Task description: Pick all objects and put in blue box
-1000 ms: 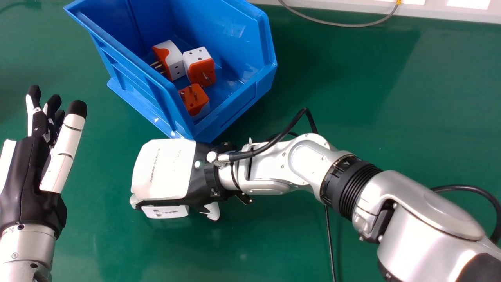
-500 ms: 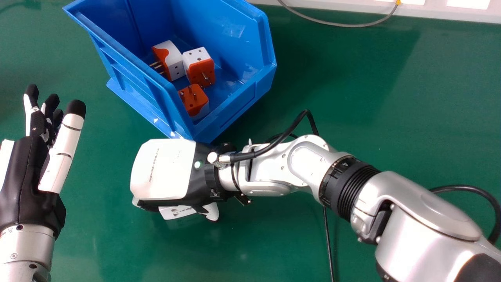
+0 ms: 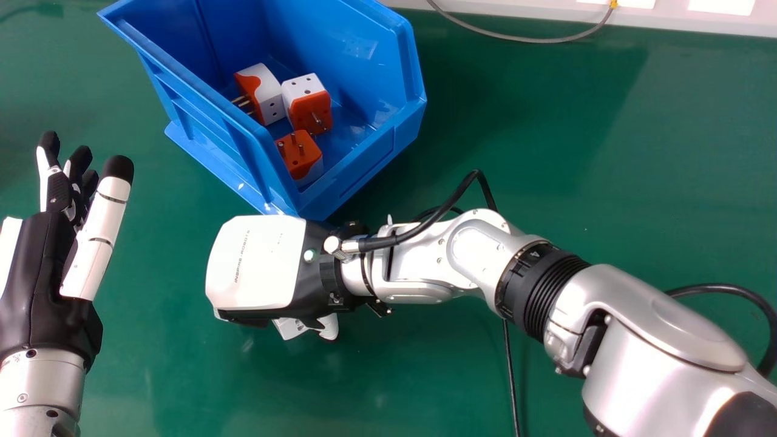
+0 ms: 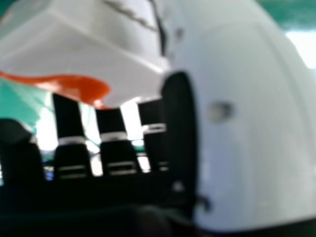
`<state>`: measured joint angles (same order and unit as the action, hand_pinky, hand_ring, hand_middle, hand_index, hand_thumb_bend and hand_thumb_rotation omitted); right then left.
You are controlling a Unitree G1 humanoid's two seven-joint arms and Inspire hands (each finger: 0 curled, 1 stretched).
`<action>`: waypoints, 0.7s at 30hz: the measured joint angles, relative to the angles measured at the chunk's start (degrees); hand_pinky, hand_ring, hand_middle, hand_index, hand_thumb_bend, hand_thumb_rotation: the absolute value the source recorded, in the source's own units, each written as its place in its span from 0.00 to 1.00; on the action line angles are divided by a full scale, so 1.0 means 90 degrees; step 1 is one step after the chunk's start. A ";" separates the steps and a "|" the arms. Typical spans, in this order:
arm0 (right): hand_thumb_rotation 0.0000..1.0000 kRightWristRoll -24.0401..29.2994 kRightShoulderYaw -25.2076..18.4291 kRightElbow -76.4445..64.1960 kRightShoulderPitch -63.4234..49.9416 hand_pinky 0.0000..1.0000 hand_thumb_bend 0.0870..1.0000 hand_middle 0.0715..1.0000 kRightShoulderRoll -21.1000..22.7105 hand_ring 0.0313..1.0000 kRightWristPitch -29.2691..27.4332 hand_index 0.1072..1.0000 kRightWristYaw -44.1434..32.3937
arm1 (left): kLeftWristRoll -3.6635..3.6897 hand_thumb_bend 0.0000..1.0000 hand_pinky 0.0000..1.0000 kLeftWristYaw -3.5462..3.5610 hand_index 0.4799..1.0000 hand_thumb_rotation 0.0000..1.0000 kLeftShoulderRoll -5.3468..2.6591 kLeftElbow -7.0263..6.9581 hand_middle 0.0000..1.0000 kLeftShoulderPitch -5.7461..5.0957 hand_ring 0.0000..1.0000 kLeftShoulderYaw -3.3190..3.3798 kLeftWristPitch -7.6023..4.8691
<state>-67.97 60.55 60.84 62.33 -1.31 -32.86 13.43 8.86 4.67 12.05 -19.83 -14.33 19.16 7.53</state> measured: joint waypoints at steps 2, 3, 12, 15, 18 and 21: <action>0.12 -0.0001 0.0012 -0.0003 0.0007 0.57 0.48 0.67 0.0003 0.69 -0.0001 0.43 0.0000 | 0.0000 0.56 1.00 -0.0006 1.00 0.75 0.0000 -0.0008 1.00 -0.0001 1.00 -0.0008 0.0023; 0.12 -0.0001 0.0020 -0.0005 0.0011 0.57 0.48 0.67 0.0005 0.69 -0.0001 0.43 0.0000 | 0.0000 0.56 1.00 -0.0008 1.00 0.75 0.0000 -0.0010 1.00 -0.0001 1.00 -0.0010 0.0026; 0.12 -0.0001 0.0059 -0.0009 0.0046 0.57 0.48 0.66 0.0005 0.68 -0.0001 0.42 -0.0041 | 0.0001 0.56 1.00 -0.0023 1.00 0.75 -0.0004 -0.0108 1.00 -0.0011 1.00 -0.0018 0.0077; 0.12 -0.0001 0.0062 -0.0014 0.0050 0.57 0.48 0.66 0.0007 0.68 -0.0001 0.42 -0.0048 | -0.0002 0.56 1.00 -0.0042 1.00 0.75 -0.0004 -0.0116 1.00 -0.0011 1.00 -0.0020 0.0082; 0.12 -0.0002 0.0062 -0.0011 0.0050 0.57 0.48 0.65 0.0029 0.67 -0.0010 0.42 0.0010 | -0.0007 0.56 1.00 -0.0072 1.00 0.75 -0.0004 -0.0116 1.00 -0.0010 1.00 -0.0026 0.0084; 0.12 -0.0006 0.0061 0.0002 0.0049 0.45 0.48 0.54 0.0075 0.52 0.0014 0.42 0.0234 | -0.0033 0.56 1.00 -0.0078 1.00 0.75 -0.0004 -0.0116 1.00 -0.0011 1.00 -0.0031 0.0086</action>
<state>-68.02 61.10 60.86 62.77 -0.63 -32.74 15.53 8.56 3.97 12.02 -20.87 -14.43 18.88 8.31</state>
